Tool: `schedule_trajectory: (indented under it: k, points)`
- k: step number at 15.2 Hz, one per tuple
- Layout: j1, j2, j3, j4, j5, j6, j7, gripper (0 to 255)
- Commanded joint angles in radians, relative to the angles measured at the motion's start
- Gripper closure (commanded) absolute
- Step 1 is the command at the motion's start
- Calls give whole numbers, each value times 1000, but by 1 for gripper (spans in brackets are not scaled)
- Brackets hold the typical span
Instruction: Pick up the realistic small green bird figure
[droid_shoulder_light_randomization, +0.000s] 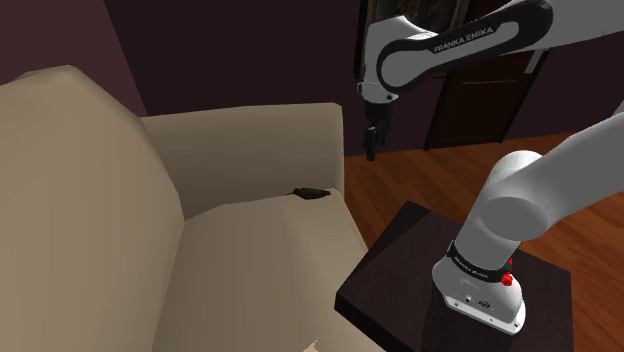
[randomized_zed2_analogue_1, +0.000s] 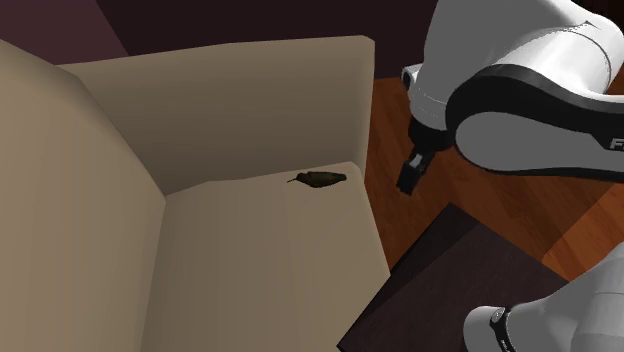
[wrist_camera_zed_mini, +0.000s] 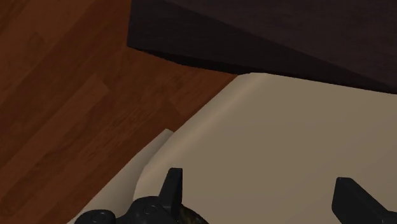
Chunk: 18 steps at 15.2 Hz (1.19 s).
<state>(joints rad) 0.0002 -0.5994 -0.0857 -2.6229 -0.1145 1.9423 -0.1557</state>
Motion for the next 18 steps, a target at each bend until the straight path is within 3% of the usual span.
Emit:
schedule_trajectory:
  k: [1,11,18]
  points:
    - [6,56,-14,-27,-13,112,-32,0]
    - [39,435,-80,-6,-32,596,-209,0]
    - [51,737,-75,112,59,864,-387,0]
